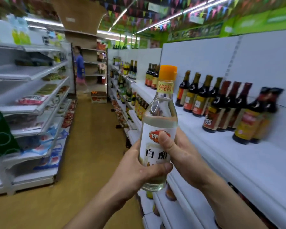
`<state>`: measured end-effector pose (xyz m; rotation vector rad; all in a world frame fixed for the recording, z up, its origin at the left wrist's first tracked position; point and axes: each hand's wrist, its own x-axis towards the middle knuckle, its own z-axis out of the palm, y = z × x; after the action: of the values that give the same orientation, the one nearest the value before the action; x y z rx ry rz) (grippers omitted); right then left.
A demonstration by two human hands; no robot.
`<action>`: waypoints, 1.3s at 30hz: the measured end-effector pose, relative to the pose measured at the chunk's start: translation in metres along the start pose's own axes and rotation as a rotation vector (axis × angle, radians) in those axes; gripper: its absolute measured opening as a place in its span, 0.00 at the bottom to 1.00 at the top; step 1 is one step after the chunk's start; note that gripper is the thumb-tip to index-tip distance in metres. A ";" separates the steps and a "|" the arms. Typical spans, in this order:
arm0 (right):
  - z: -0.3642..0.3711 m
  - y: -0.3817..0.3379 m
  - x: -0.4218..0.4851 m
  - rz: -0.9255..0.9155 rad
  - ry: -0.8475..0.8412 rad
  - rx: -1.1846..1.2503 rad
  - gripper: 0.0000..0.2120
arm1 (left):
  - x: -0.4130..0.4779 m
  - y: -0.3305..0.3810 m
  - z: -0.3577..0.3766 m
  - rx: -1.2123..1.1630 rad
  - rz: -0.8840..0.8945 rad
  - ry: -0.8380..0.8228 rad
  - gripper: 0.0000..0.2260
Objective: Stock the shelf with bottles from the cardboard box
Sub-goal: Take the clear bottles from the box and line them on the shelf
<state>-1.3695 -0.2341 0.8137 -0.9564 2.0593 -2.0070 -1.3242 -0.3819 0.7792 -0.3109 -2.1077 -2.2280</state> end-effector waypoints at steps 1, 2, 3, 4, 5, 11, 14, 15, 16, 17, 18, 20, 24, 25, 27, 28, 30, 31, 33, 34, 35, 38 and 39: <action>-0.006 -0.003 -0.001 0.000 0.010 -0.020 0.31 | 0.004 0.001 0.005 -0.003 0.003 -0.005 0.21; -0.017 -0.007 -0.004 0.001 0.027 -0.035 0.30 | 0.010 0.002 0.014 -0.004 0.014 -0.023 0.20; -0.029 -0.012 -0.009 -0.005 0.051 -0.047 0.29 | 0.016 0.004 0.026 -0.008 0.023 -0.050 0.21; -0.043 -0.017 -0.013 -0.010 0.060 -0.045 0.28 | 0.023 0.005 0.039 -0.007 0.032 -0.072 0.21; -0.054 -0.021 -0.018 -0.014 0.065 -0.047 0.28 | 0.028 0.006 0.050 -0.006 0.033 -0.094 0.21; -0.126 -0.038 -0.047 -0.016 0.189 -0.081 0.30 | 0.062 0.012 0.124 -0.030 0.069 -0.226 0.20; -0.157 -0.044 -0.065 -0.015 0.253 -0.102 0.28 | 0.076 0.009 0.161 -0.045 0.086 -0.287 0.21; -0.167 -0.046 -0.071 -0.015 0.275 -0.106 0.28 | 0.081 0.008 0.172 -0.050 0.088 -0.304 0.20; -0.176 -0.046 -0.077 -0.010 0.300 -0.110 0.27 | 0.085 0.006 0.184 -0.061 0.089 -0.323 0.20; -0.184 -0.046 -0.083 -0.002 0.325 -0.115 0.27 | 0.089 0.005 0.194 -0.074 0.089 -0.343 0.20; -0.192 -0.046 -0.088 0.006 0.350 -0.121 0.27 | 0.092 0.003 0.204 -0.085 0.087 -0.364 0.20; -0.206 -0.046 -0.098 0.030 0.405 -0.142 0.25 | 0.098 0.000 0.222 -0.091 0.077 -0.409 0.20; -0.234 -0.046 -0.120 0.089 0.504 -0.218 0.24 | 0.112 -0.007 0.254 -0.076 0.052 -0.515 0.20; -0.240 -0.047 -0.125 0.101 0.524 -0.244 0.24 | 0.115 -0.009 0.261 -0.069 0.044 -0.534 0.20; -0.248 -0.048 -0.133 0.118 0.564 -0.287 0.24 | 0.122 -0.014 0.273 -0.066 0.036 -0.571 0.20; -0.252 -0.048 -0.138 0.125 0.583 -0.305 0.23 | 0.126 -0.017 0.280 -0.070 0.034 -0.596 0.20; -0.259 -0.047 -0.144 0.143 0.626 -0.344 0.22 | 0.133 -0.022 0.291 -0.074 0.030 -0.642 0.20; -0.263 -0.047 -0.147 0.152 0.654 -0.357 0.22 | 0.136 -0.025 0.297 -0.075 0.030 -0.665 0.19; -0.270 -0.045 -0.151 0.167 0.711 -0.375 0.23 | 0.144 -0.028 0.307 -0.072 0.030 -0.710 0.20; -0.274 -0.044 -0.153 0.177 0.739 -0.383 0.23 | 0.147 -0.030 0.311 -0.071 0.027 -0.736 0.20; -0.277 -0.043 -0.154 0.183 0.771 -0.393 0.23 | 0.152 -0.031 0.316 -0.072 0.022 -0.765 0.20; -0.286 -0.039 -0.156 0.194 0.842 -0.421 0.24 | 0.165 -0.035 0.328 -0.061 0.000 -0.830 0.20; -0.288 -0.037 -0.157 0.197 0.867 -0.428 0.25 | 0.169 -0.037 0.331 -0.055 -0.006 -0.853 0.21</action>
<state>-1.3736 0.0958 0.8287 0.1875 2.9264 -2.1173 -1.4617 -0.0344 0.7896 -1.4792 -2.3386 -2.4095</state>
